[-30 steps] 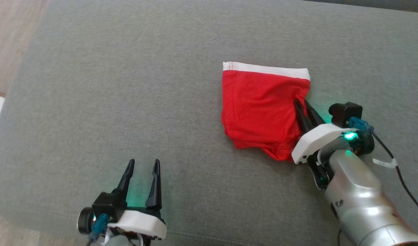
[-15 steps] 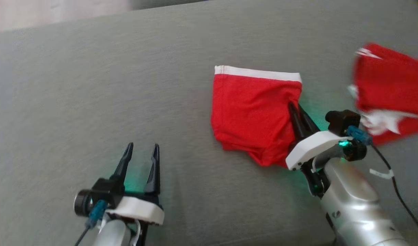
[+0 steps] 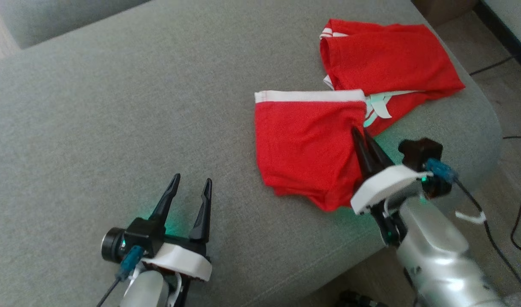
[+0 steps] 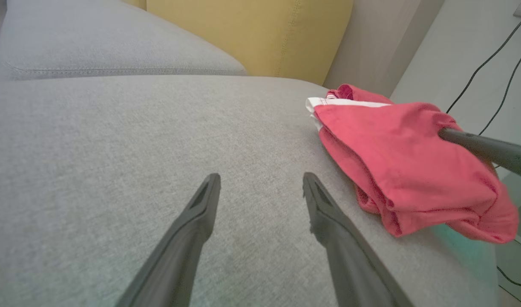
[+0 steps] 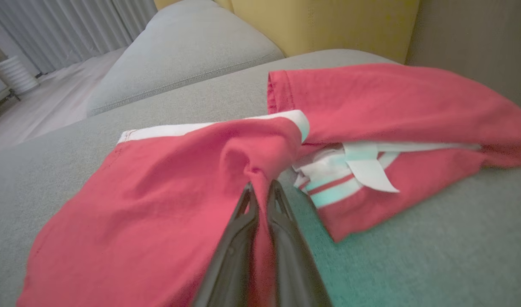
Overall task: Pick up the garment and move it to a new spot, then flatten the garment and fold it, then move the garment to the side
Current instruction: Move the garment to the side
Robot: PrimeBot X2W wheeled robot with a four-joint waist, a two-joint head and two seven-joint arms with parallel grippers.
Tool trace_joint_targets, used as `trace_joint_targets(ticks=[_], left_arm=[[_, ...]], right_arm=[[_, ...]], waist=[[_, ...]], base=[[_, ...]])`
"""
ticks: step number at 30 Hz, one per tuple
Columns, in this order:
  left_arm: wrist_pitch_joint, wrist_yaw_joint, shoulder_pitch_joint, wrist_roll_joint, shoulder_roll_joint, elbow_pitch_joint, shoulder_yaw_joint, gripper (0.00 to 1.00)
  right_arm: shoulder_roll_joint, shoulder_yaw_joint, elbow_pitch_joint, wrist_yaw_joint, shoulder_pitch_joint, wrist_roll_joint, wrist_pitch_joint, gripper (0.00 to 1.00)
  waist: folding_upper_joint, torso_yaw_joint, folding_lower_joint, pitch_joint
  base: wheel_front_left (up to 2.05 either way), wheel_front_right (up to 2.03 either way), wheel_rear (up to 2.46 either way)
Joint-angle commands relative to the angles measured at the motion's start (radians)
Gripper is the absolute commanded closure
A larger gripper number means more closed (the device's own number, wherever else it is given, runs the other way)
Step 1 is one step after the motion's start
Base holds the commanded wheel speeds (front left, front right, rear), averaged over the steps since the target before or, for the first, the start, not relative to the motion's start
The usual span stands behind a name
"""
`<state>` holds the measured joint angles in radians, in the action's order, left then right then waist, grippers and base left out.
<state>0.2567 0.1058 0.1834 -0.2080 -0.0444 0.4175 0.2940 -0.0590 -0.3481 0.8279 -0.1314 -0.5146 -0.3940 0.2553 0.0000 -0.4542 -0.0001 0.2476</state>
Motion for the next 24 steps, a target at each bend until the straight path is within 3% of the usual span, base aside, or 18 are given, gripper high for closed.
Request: trace_joint_targets(ticks=[1,6,14,15,16,20,24], left_arm=[[0.005,0.002,0.026,0.009,-0.006,-0.019,-0.026,0.0],[0.005,0.008,0.024,0.03,-0.006,-0.004,-0.037,0.0],[0.005,0.017,0.029,0.022,-0.006,-0.005,-0.042,0.0],[0.005,0.017,0.031,0.023,-0.006,-0.004,-0.044,0.0],[0.005,0.018,0.034,0.027,-0.006,-0.004,-0.047,0.0],[0.005,0.017,0.042,0.031,-0.006,-0.01,-0.064,0.0],[0.005,0.001,0.041,0.028,-0.006,-0.021,-0.094,0.0]], right_arm=[[0.009,-0.013,-0.037,0.001,-0.056,0.023,0.006,1.0],[-0.018,0.047,-0.023,0.001,-0.179,0.138,0.006,1.0],[-0.212,0.211,0.133,0.001,-0.343,0.304,0.006,1.0],[-0.235,0.242,0.156,0.001,-0.358,0.333,0.006,0.56],[-0.254,0.276,0.18,0.001,-0.37,0.362,0.006,0.0],[-0.261,0.43,0.16,0.001,-0.395,0.447,0.006,0.0],[-0.168,0.482,0.049,0.001,-0.357,0.495,0.006,0.0]], waist=[[0.0,-0.005,0.0001,0.014],[0.0,0.017,0.0001,0.043],[0.0,0.091,0.0001,0.075],[0.0,0.1,0.0001,0.078],[0.0,0.108,0.0001,0.082],[0.0,0.137,0.0001,0.088],[0.0,0.163,0.0001,0.074]], base=[[0.0,0.0,0.0],[0.0,0.0,0.0],[0.0,0.0,0.0],[0.0,0.0,0.0],[0.0,0.0,0.0],[0.0,0.0,0.0],[0.0,0.0,0.0]])
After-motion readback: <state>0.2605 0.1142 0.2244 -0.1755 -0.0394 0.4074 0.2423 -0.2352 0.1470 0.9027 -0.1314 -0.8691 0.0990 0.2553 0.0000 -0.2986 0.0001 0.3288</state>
